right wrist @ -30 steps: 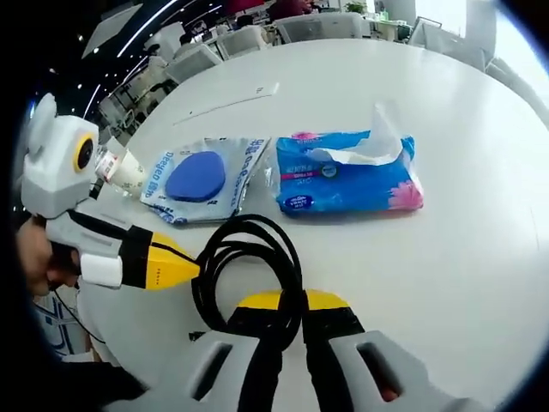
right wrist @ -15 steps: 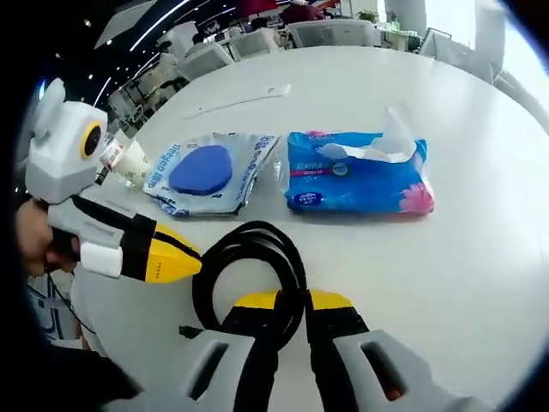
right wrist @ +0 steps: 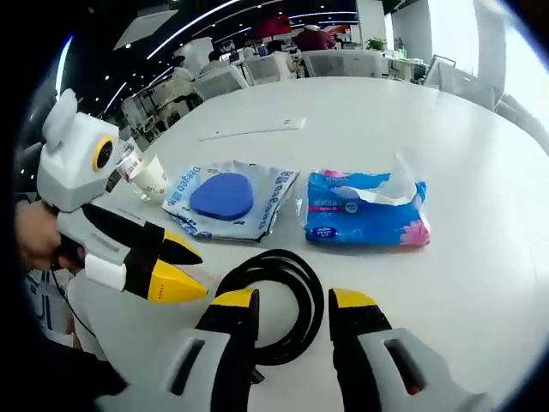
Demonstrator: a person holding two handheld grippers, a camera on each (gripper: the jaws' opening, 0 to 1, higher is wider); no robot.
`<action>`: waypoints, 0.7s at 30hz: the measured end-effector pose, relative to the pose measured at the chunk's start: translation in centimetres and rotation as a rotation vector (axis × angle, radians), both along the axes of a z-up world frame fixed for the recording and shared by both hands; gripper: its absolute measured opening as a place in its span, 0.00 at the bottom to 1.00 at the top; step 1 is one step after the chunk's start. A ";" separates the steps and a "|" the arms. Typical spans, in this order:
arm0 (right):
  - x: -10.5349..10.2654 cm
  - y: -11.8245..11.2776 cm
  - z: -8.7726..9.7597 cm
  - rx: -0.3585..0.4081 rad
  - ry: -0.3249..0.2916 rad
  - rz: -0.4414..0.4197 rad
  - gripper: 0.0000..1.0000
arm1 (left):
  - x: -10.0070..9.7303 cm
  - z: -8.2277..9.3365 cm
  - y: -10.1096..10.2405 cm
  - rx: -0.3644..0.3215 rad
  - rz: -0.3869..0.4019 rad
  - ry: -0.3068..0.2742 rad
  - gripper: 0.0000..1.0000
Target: Arrange the tabletop items into an orderly group along one side of the table until the central work area is clear of visible clutter.
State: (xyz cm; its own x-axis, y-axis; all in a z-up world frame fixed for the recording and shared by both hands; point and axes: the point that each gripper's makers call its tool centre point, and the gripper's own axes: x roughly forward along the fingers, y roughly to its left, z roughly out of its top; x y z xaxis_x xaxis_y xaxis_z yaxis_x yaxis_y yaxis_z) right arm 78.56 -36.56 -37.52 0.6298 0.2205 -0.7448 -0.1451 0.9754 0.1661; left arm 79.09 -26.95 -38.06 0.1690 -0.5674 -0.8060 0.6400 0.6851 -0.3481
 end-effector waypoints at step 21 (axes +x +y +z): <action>-2.1 1.1 4.2 -0.004 -0.134 0.081 0.71 | -0.8 4.7 6.1 -0.051 0.100 -0.228 0.52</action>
